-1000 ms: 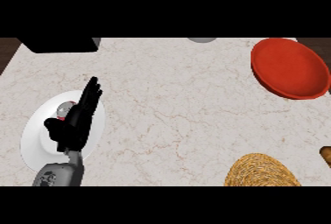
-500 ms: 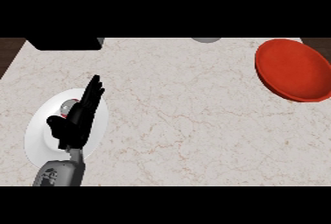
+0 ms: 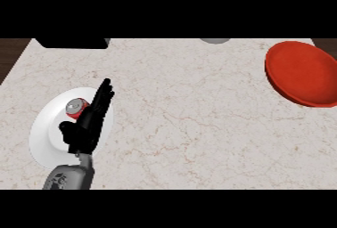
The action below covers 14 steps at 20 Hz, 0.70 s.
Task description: Pick the croissant from the placemat and place it in the bowl
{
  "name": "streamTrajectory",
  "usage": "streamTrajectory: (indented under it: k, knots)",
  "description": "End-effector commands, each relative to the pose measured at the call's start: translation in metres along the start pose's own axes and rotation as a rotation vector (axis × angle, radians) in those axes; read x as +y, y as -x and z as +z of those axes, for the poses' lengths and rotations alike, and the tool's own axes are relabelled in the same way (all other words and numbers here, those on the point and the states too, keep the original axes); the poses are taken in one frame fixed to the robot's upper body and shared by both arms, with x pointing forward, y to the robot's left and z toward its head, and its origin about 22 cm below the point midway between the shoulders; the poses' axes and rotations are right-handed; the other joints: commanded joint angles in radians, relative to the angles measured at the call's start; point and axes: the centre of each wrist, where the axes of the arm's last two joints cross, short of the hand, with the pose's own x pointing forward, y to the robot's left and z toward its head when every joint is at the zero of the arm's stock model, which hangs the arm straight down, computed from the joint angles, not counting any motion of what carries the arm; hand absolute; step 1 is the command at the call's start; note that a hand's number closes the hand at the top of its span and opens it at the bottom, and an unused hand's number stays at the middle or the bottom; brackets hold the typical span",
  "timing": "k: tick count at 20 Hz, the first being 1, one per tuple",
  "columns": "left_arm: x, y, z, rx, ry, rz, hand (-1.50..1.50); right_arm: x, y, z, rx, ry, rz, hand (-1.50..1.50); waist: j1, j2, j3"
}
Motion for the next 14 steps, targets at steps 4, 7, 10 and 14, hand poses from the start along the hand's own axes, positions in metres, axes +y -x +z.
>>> streamTrajectory:
  k: [4, 7, 10, 14]
  knots:
    - [0.007, -0.010, -0.005, -0.017, 0.023, 0.002, 0.00, 0.011, 0.024, -0.033, 0.066, 0.021, 0.276, 1.50, 0.019, 0.006, 0.001]
    - [-0.012, 0.002, -0.012, -0.003, 0.008, -0.003, 0.00, 0.001, 0.040, -0.048, 0.090, 0.023, 0.325, 1.50, 0.016, 0.008, 0.001]
    - [-0.003, -0.004, -0.004, -0.014, 0.013, 0.004, 0.00, 0.023, 0.083, -0.050, 0.117, 0.036, 0.325, 1.50, 0.018, 0.006, 0.001]
    - [-0.003, -0.013, -0.006, -0.006, 0.033, 0.024, 0.00, 0.022, 0.112, -0.057, 0.166, 0.065, 0.351, 1.50, 0.024, 0.008, 0.002]
